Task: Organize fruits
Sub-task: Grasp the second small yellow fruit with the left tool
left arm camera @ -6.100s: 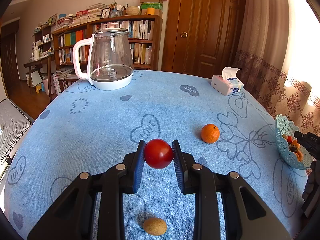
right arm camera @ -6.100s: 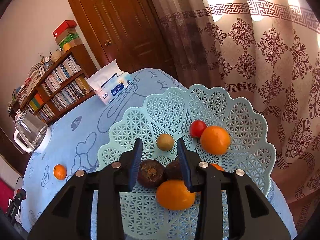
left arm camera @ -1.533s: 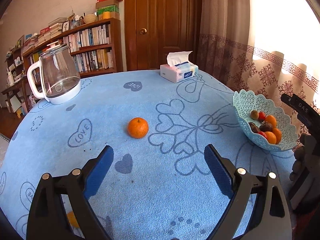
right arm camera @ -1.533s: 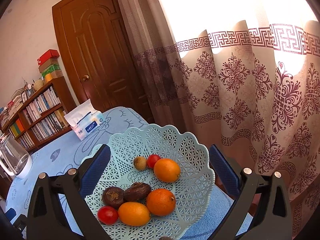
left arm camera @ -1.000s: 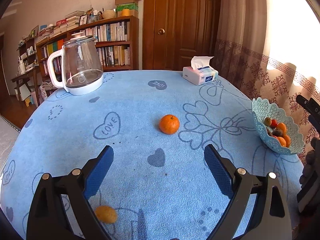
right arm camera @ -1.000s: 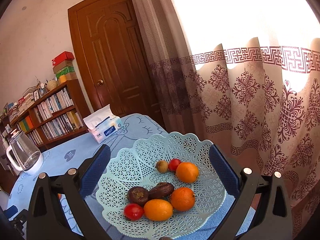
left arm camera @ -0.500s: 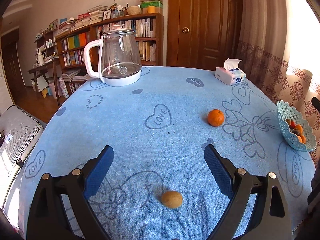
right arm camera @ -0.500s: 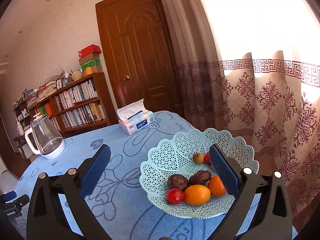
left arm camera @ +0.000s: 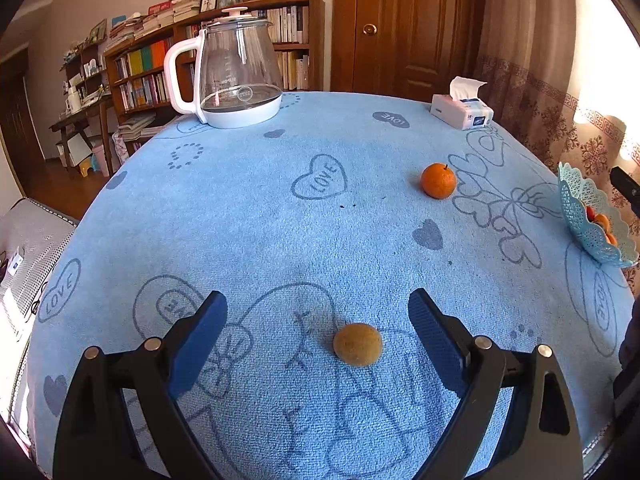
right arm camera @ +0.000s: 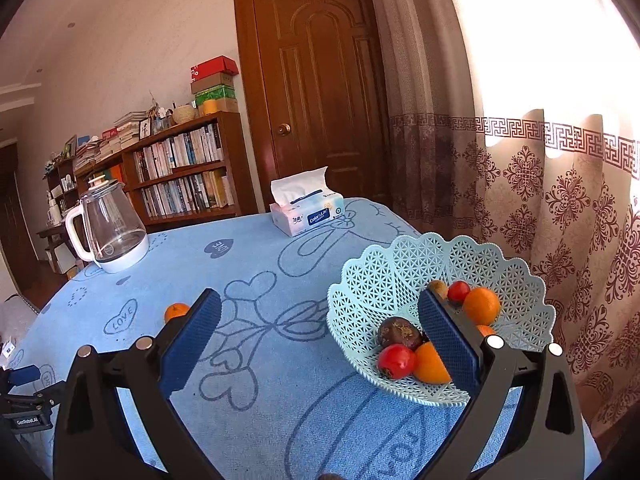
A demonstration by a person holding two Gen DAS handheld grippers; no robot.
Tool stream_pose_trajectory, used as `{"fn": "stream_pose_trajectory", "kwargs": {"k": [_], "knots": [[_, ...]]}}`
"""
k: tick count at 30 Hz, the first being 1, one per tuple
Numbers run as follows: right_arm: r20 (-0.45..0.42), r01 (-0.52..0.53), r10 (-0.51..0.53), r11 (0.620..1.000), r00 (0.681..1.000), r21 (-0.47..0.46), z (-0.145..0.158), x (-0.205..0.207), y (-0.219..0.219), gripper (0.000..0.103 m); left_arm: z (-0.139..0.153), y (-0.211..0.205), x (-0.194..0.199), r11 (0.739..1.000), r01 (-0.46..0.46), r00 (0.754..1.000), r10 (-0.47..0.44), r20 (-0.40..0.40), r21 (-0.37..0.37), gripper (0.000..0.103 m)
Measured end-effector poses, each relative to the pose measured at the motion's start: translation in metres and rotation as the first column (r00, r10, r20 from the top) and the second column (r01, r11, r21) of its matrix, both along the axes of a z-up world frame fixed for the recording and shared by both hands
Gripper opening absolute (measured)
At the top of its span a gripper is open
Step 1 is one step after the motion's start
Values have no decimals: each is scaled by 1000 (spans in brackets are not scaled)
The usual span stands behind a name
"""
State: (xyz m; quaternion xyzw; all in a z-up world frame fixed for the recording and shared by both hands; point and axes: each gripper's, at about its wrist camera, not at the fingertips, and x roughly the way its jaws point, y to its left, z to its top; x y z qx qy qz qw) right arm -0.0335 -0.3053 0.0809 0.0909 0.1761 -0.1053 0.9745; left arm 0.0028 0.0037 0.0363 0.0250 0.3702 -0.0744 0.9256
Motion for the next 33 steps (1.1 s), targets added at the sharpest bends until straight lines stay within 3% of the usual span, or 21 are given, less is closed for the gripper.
{"fn": "stream_pose_trajectory", "kwargs": {"k": [8,18,33], "knots": [[-48,-61,59,998,997,-34,-11,9,15,100,-7,-3,0,1000,23,1000,-23,-18,-1,90],[-98,-110,106,993,990,-33,-21,16,21,100,-18,-9,0,996,82,993,-84,-83,-25,61],[-171,-219,205,973,964,-68,-31,25,40,100,-22,-10,1,994,101,988,-105,-111,-42,41]]}}
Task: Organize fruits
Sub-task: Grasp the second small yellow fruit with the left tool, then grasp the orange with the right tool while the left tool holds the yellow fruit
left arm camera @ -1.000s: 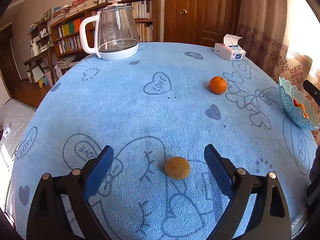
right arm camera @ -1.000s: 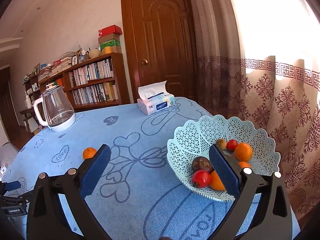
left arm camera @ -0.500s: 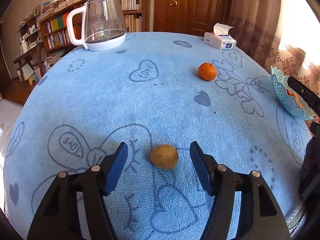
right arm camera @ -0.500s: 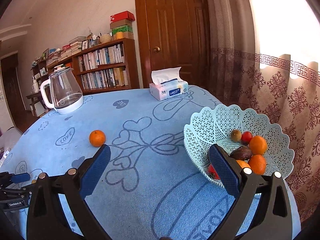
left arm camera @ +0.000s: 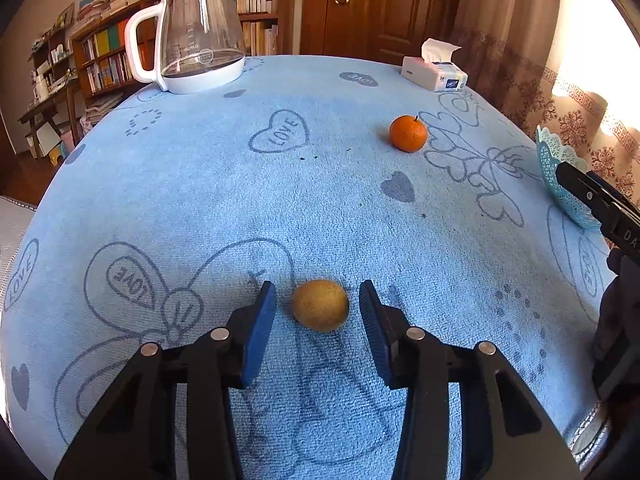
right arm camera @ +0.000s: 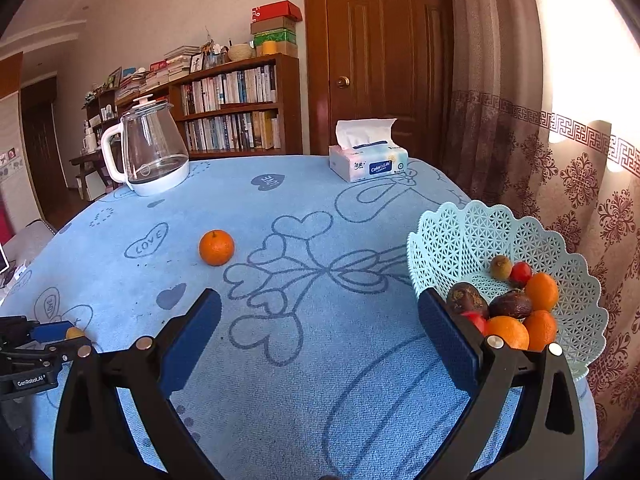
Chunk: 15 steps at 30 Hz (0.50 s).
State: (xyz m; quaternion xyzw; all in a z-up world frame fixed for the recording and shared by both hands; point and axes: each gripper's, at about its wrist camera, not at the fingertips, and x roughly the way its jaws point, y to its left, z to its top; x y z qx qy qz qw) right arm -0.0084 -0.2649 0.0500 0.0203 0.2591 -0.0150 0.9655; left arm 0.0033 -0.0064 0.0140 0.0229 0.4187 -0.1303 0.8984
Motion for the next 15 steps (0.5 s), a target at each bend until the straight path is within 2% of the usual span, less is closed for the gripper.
{"fn": "stream_pose_trajectory", "kwargs": {"k": [6,15], "knots": [[-14,-21,21,1000,1000,-8,-2,2,4,100,0,-1,0,1000,15,1000,-15,-3,-14,29],[-31,-27,27,1000,999,14,-5,4,2,100,3,2,-3,1000,-3,1000,3,25,-28,29]]}}
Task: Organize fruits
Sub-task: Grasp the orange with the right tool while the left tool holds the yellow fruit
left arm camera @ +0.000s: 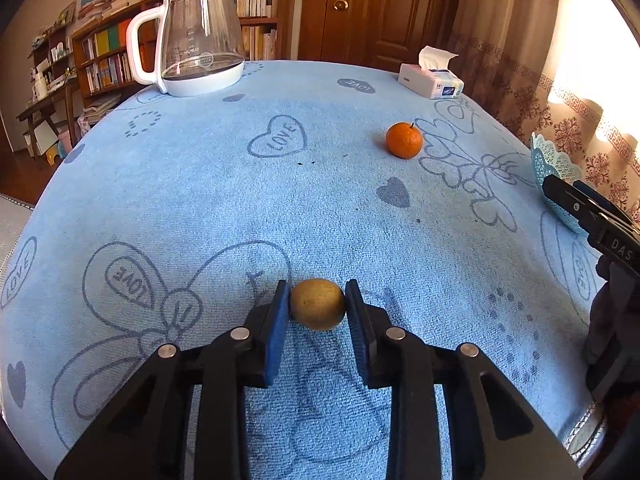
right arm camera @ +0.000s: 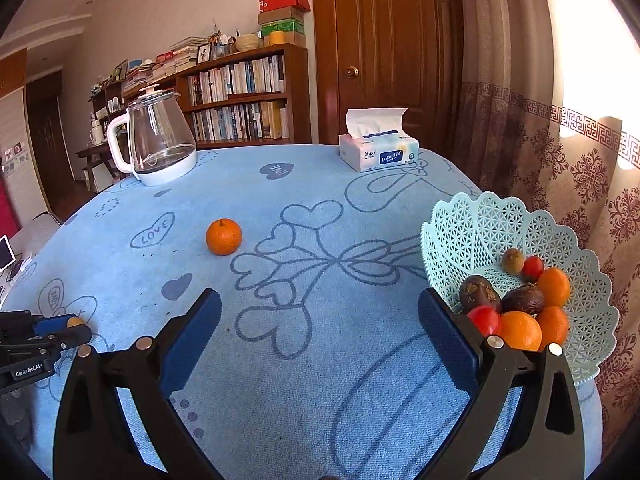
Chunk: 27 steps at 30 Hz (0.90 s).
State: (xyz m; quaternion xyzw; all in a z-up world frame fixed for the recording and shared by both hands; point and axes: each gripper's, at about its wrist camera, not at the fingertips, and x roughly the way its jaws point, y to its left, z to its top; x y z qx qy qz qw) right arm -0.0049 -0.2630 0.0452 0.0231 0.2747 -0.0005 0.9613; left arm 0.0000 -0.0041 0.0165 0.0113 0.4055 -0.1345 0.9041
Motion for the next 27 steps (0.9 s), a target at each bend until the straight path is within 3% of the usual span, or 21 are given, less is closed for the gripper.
{"fn": "stream_pose_trajectory", "kwargs": {"k": [8,12,16,27], "knots": [[-65,-95,96,995,993,18,0,19,16,100,10,5,-10,999,-24,997,25,74,-22,29],[-85,-150,147,988,985,-24,1,46,37,100,11,10,-10,998,-39,996,42,79,-41,29],[-150,-194,192,981,970,-2,-7,85,54,100,11,12,-10,998,-42,996,46,78,-53,29],[-267,-222,212,975,940,-7,-31,160,87,71,8,16,-7,996,-44,998,48,51,-80,29]]}}
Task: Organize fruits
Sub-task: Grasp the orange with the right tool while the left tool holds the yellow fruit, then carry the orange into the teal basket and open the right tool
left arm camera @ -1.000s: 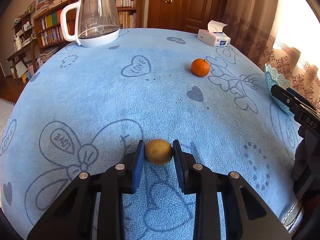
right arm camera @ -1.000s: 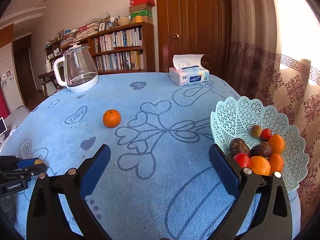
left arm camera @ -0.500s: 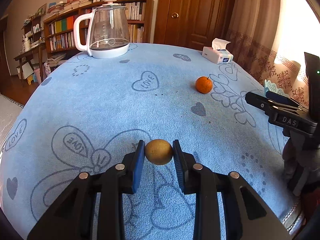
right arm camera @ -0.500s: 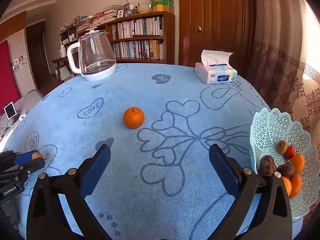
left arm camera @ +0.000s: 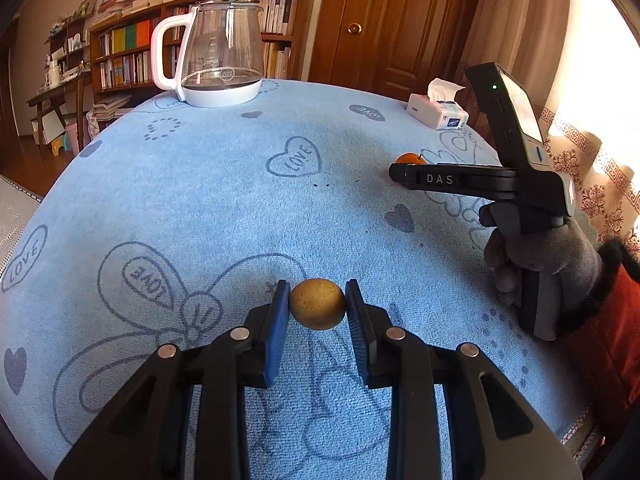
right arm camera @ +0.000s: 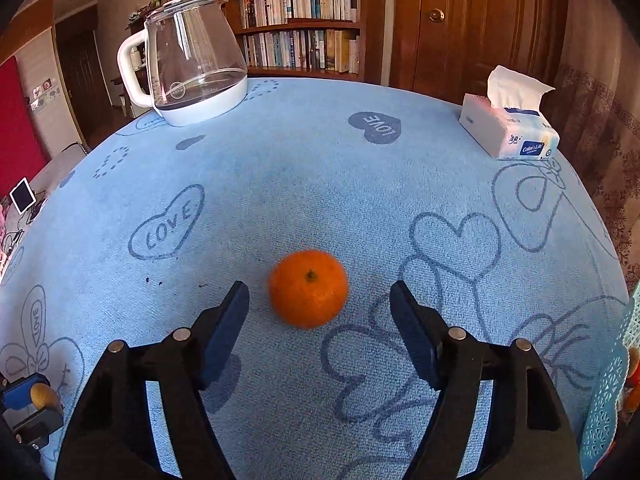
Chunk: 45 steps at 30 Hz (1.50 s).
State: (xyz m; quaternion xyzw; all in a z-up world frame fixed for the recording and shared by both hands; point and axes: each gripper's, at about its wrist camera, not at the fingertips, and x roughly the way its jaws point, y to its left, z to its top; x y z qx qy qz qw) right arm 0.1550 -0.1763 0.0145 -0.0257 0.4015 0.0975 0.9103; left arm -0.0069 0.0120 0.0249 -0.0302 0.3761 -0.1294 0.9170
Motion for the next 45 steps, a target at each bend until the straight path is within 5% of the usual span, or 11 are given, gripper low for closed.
{"fn": "stream_pose_trajectory", "kwargs": {"k": [10,30,45], "knots": [[-28,2,-1,1000,1000,14,-4,10,3,41,-1,1,1,1000,1,1000,-1,-9,-5,29],[53,-6,0,993,999,117,27,-38,-5,41,-1,3,0,1000,-10,1000,10,-2,-1,29],[160,57,-95,972,983,227,65,-86,-43,41,1,0,-2,999,-39,999,39,14,36,29]]}}
